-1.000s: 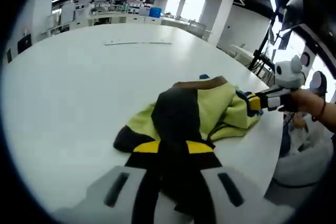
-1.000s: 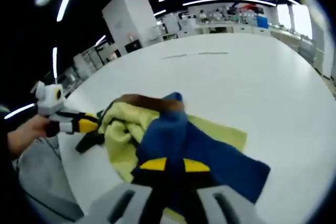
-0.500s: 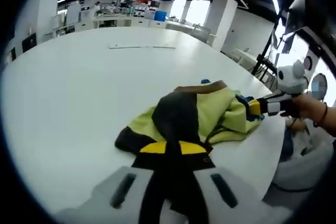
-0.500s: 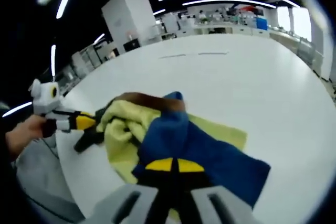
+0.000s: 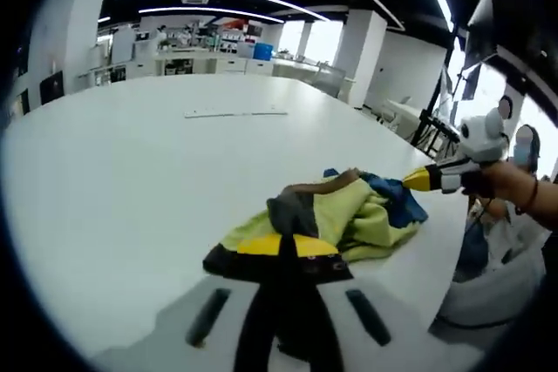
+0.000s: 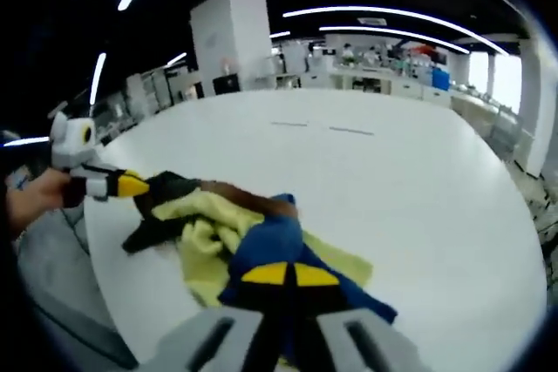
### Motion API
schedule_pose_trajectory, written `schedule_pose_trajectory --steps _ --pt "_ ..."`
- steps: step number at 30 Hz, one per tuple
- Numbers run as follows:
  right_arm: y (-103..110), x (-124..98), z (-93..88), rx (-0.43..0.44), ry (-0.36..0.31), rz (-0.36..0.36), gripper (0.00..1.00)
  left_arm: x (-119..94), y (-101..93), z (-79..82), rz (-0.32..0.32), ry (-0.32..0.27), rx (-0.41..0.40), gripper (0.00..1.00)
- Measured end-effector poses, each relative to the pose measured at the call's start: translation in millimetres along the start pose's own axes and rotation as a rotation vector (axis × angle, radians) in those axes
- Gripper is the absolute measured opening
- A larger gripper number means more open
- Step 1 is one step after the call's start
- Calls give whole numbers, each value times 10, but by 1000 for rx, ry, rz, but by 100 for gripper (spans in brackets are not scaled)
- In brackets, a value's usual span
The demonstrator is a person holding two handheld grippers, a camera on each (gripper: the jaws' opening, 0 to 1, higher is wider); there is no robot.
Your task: Fold the garment on the visible template until the final outline fits inside the template.
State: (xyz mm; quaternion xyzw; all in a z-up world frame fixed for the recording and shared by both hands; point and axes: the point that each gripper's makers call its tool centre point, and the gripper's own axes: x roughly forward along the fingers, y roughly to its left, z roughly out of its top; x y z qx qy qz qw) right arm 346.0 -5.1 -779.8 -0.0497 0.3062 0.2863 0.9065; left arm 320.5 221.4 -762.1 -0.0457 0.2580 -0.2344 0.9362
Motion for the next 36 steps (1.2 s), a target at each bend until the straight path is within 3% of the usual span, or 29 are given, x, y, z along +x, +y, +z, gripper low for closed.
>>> schedule_pose_trajectory --steps 12,25,30,36 --pt "-103 -117 675 -113 -88 -21 0 -158 68 704 7 -115 60 0" --pt "-367 -13 1287 -175 -149 -70 0 44 386 1322 19 -200 60 0" --pt "-484 106 1498 -182 -166 -93 0 204 489 1489 2 -239 36 0" --pt "-630 336 1704 -127 -204 -119 0 502 720 1520 19 -236 0 0"
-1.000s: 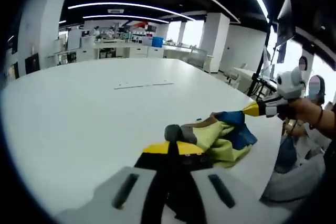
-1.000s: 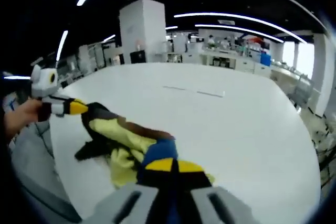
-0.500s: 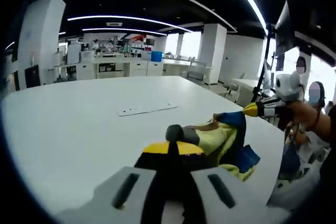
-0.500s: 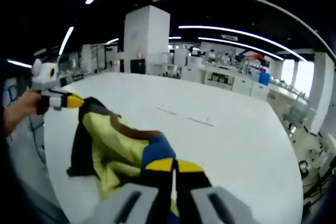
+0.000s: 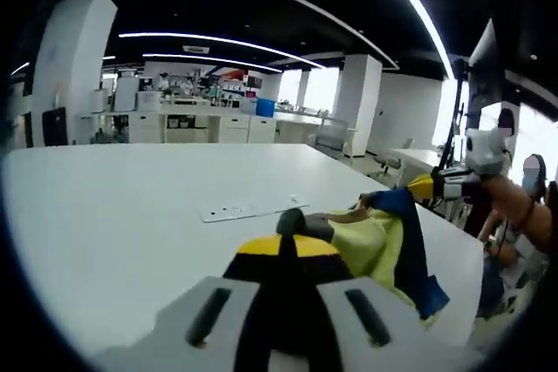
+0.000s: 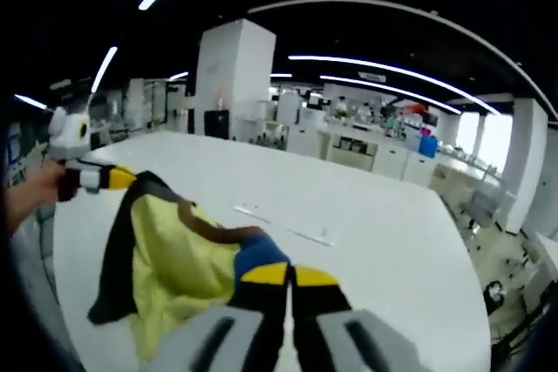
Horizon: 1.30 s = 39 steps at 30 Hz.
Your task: Fold the garment on the visible template until the final outline fits inside the template.
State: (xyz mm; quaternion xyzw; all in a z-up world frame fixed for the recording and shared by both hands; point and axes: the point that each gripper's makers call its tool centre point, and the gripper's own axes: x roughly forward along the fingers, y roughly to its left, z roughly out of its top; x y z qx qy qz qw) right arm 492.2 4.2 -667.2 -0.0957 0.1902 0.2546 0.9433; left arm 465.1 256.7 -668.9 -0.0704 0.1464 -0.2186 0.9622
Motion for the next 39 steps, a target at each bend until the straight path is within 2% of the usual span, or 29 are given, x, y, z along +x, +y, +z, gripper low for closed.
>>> schedule_pose_trajectory --steps 5,6,10,17,20,22,25,27,28,31,34,36,39 --pt "-182 325 -4 52 -2 -51 0 255 198 -114 33 11 -11 0" --pt "-217 397 -28 82 7 -66 0 325 234 -146 31 13 -19 0" --pt "-312 621 -74 105 15 -95 0 530 370 -231 36 9 -52 0" --pt "-385 1035 -282 136 50 -108 0 812 616 -510 83 43 -51 0" --pt "-437 1152 -380 147 71 -123 0 919 705 -623 86 56 -73 0" --pt "-476 1259 -495 152 97 -140 0 1026 802 -714 95 69 -119 0" --pt "-597 1351 -646 159 124 -216 0 1072 884 -838 127 99 -118 0" --pt "-543 1493 -790 146 161 -195 0 1092 876 -954 136 130 -105 0" --pt "-504 1486 -830 140 167 -193 0 1092 843 -1006 139 141 -112 0" --pt "-459 1534 -910 152 179 -188 0 1112 914 -1147 152 184 -110 0" --pt "-486 1615 -1021 150 218 -181 0 1112 964 -1225 163 207 -124 0" --pt "-464 1592 -1068 162 230 -179 0 1090 945 -1278 163 224 -127 0" --pt "-420 1565 -1078 172 235 -164 0 1079 921 -1296 155 235 -96 0"
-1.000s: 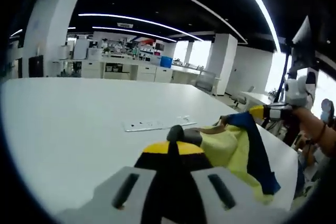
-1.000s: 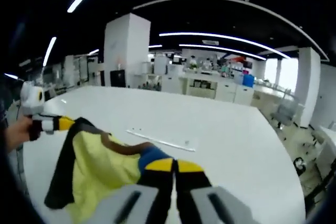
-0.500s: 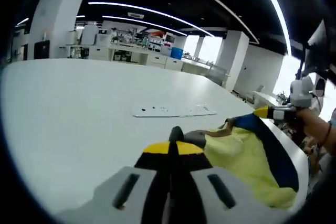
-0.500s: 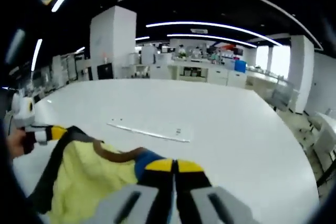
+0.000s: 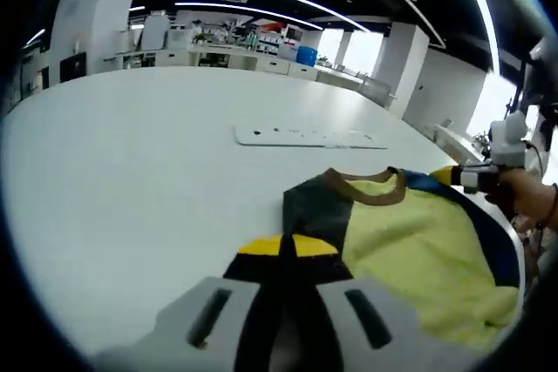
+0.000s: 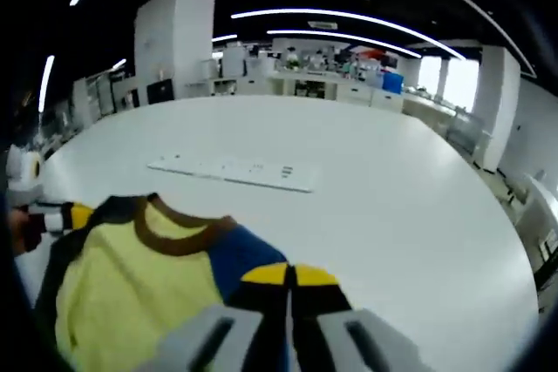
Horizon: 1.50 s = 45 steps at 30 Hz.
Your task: Fold the garment on the visible template until the final outline fits inside the template.
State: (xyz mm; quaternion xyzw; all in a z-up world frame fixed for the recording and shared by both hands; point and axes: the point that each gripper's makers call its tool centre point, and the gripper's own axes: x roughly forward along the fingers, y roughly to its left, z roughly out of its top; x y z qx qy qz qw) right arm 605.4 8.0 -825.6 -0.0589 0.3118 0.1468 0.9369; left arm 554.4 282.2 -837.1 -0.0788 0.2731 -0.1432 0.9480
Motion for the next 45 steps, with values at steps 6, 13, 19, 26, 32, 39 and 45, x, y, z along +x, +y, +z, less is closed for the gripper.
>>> schedule_pose_trajectory --steps 6,13,19,26,32,39,45 --pt "87 -55 66 25 -4 24 17 -59 -7 24 7 15 71 8" --pt "200 -297 73 59 3 71 52 -204 -12 191 5 -17 68 38" --pt "312 -507 106 68 -19 127 65 -407 -203 256 -47 -37 127 50" --pt "453 -849 23 49 -32 187 71 -717 -444 163 -100 -49 142 60" --pt "487 -1100 -173 37 -29 218 73 -928 -540 106 -134 -55 148 67" --pt "530 -1371 -402 37 -21 252 74 -1196 -649 -36 -156 -51 169 70" --pt "534 -1605 -582 60 -15 261 72 -1371 -725 -184 -159 -29 225 68"
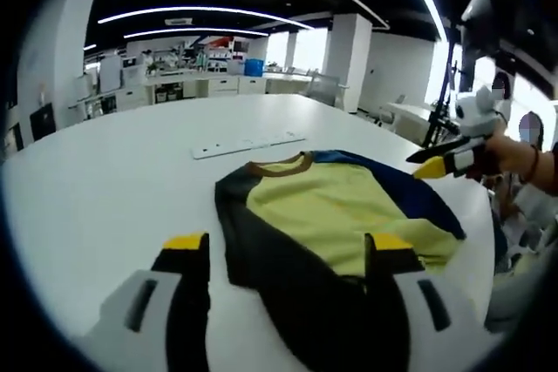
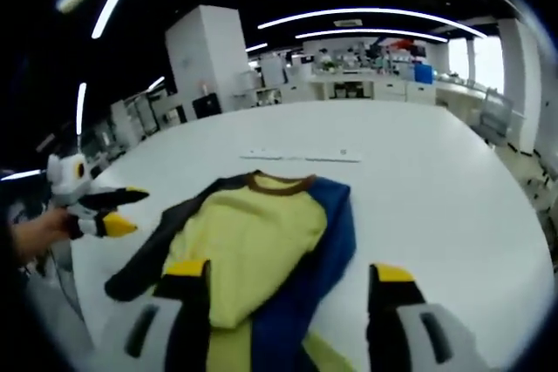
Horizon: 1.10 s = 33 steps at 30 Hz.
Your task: Fold the garment on the visible template until the final outline fits inside the template.
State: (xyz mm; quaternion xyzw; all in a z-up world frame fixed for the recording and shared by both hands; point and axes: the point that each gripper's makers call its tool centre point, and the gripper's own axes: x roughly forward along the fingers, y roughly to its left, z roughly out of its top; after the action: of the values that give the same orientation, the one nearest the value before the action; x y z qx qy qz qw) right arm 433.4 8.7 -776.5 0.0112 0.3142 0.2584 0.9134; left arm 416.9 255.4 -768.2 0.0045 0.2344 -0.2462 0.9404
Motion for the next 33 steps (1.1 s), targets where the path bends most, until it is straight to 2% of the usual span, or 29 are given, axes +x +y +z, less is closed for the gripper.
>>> schedule_pose_trajectory --steps 5,9,14,17,21,26,29,33 --pt "23 -95 -134 -5 14 3 67 -109 -88 -116 -6 10 2 66" --pt "54 -177 -333 -17 45 -1 61 -149 -141 -283 -1 35 -4 61" --pt "101 -309 -524 -11 73 -10 48 -212 -122 -450 27 63 25 59" --pt "141 -402 -546 -11 48 -31 43 -273 -169 -502 30 54 19 58" --pt "165 -427 -639 -12 44 -47 37 -309 -200 -630 31 76 10 52" --pt "108 -436 -783 47 54 -80 30 -329 -231 -713 45 71 -12 43" --pt "116 -459 -854 86 40 -92 22 -320 -246 -826 36 108 4 35" --pt "146 -460 -942 74 51 -96 12 -312 -209 -945 44 130 -11 30"
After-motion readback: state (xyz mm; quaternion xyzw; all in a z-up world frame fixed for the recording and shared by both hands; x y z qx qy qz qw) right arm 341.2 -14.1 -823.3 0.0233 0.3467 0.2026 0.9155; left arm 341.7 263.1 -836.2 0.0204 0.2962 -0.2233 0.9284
